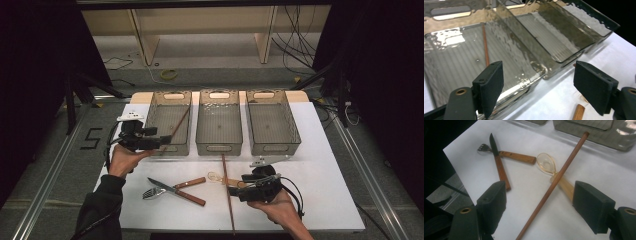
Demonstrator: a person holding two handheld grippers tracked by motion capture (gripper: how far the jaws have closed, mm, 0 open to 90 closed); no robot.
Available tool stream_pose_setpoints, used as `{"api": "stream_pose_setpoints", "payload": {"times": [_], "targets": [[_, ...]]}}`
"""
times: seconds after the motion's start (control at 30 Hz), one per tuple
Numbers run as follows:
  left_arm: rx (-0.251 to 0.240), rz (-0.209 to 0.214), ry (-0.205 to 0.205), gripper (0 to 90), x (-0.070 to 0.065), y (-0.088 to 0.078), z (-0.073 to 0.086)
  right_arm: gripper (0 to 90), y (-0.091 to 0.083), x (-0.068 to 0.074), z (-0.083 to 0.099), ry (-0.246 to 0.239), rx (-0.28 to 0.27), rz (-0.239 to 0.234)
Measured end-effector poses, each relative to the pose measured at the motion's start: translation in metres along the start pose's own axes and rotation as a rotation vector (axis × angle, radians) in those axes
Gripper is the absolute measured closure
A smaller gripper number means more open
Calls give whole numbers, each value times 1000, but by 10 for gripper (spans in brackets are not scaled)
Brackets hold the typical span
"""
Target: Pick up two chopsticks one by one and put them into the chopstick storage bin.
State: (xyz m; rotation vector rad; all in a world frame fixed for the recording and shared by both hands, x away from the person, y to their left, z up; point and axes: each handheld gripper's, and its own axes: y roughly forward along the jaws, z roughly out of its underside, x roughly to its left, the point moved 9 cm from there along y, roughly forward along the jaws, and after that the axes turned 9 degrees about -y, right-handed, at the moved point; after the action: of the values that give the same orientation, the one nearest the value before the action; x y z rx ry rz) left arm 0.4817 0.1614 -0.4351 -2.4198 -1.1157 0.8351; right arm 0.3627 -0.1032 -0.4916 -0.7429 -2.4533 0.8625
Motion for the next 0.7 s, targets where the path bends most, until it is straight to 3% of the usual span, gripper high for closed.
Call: {"api": "stream_pose_setpoints", "payload": {"times": [0.3,0.7], "targets": [[11,14,31,220,-14,-1,13,304,10,2,3,1,51,13],[-29,55,52,207,-30,-7,29,352,22,7,8,-14,112,22]]}}
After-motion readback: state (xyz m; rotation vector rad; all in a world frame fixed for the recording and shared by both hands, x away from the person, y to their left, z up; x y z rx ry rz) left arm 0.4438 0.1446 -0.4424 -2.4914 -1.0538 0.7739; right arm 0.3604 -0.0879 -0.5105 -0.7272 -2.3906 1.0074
